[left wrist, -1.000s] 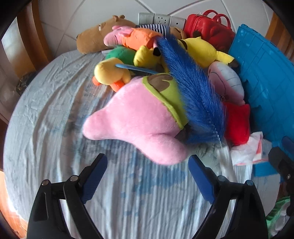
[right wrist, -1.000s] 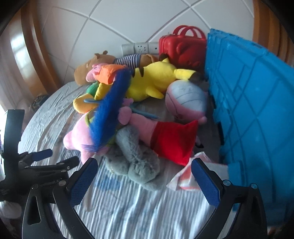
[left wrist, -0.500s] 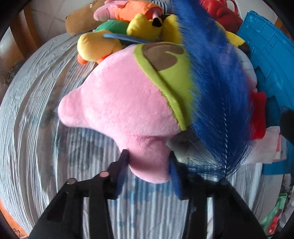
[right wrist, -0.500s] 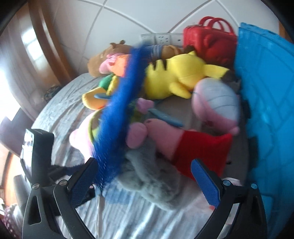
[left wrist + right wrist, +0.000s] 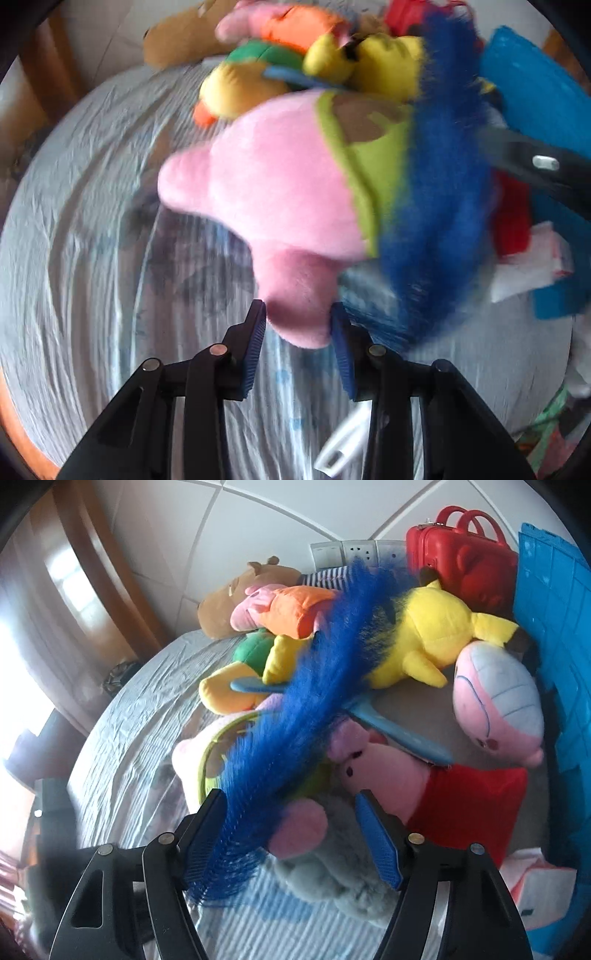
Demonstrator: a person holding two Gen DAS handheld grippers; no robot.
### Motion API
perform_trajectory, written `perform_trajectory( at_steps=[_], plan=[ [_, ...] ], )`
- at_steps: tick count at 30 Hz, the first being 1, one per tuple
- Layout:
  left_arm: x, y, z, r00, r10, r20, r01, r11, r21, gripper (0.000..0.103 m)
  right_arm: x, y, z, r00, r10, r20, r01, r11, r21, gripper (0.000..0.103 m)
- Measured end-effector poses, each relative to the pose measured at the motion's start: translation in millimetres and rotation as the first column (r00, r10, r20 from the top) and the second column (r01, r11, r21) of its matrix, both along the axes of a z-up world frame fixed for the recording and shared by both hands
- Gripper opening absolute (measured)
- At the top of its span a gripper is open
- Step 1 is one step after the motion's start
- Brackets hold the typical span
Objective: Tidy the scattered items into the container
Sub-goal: 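Close the left tool on the blue duster while the right tool grasps the grey plush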
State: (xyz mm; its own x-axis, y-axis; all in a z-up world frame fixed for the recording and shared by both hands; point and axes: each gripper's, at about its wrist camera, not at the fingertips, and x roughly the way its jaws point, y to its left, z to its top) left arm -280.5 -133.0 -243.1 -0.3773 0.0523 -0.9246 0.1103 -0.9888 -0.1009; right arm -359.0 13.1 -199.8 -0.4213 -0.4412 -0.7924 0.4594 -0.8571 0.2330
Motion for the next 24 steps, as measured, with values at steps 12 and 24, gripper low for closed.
perform_trajectory(
  at_steps=[12, 24],
  plan=[
    [7.7, 2.6, 60.1, 0.993, -0.029, -0.117, 0.029, 1.000, -0.004, 0.035, 1.0, 23.4, 8.1, 0.998, -0.058, 0.005, 0.058, 0.998, 0.005, 0.077],
    [27.4, 35.7, 67.0, 0.989, 0.042, -0.144, -0.044, 0.999, -0.013, 0.073, 20.1, 53.3, 23.1, 0.999, -0.018, -0.027, 0.018, 1.000, -0.003, 0.082]
  ],
)
